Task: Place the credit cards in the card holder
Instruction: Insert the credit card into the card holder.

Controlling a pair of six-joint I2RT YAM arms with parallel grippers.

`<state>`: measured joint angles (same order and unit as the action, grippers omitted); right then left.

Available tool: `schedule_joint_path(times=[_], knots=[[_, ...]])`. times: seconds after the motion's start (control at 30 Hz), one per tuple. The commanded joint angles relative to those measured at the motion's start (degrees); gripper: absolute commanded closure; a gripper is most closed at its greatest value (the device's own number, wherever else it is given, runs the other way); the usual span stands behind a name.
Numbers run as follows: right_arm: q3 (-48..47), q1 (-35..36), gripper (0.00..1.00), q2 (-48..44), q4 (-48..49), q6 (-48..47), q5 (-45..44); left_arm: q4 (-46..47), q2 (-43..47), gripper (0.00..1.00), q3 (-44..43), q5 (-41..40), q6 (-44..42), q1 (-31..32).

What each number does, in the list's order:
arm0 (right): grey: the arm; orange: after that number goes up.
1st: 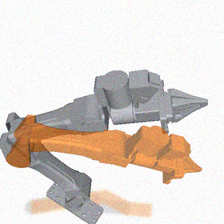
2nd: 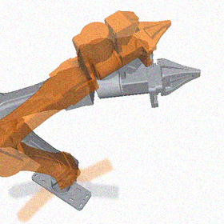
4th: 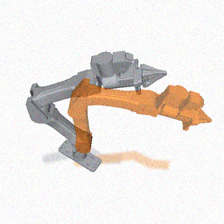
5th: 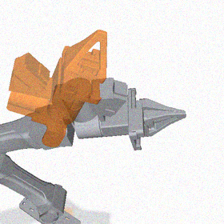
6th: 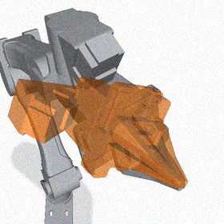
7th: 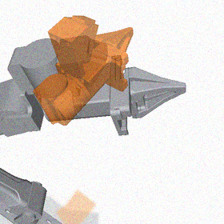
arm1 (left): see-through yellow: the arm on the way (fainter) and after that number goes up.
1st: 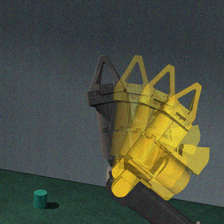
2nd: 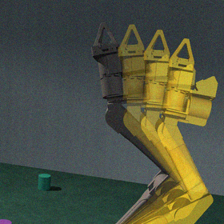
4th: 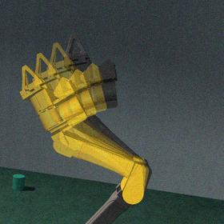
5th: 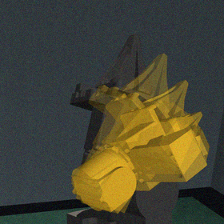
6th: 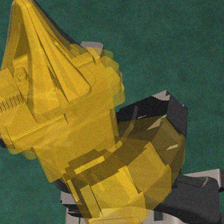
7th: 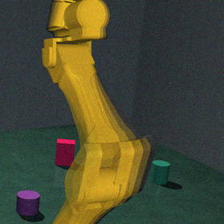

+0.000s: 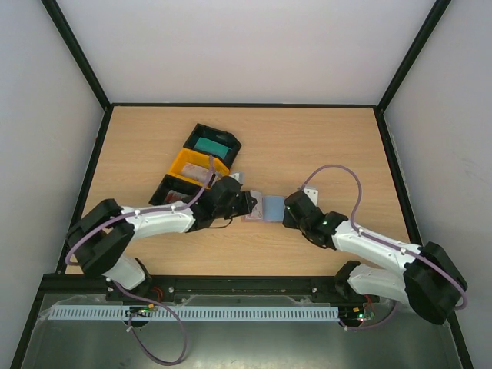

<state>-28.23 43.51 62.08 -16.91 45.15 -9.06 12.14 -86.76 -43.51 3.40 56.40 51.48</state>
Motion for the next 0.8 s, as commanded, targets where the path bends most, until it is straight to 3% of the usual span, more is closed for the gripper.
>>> schedule_joint_path(times=[0.0,0.37,0.77], knots=[[0.21,-0.18,0.47,3.39,1.94,-1.87,-0.02,4.36,-3.24,0.98,-2.34,0.43,0.34,0.13],[-1.23,-0.22,0.49,12.63,4.01,-2.37,0.46,10.06,-11.96,0.98,-5.64,5.3,-2.43,-2.26],[-3.77,-0.26,0.52,12.04,4.68,-0.93,-1.68,13.52,-15.62,0.98,-4.39,6.66,-1.7,-3.46]])
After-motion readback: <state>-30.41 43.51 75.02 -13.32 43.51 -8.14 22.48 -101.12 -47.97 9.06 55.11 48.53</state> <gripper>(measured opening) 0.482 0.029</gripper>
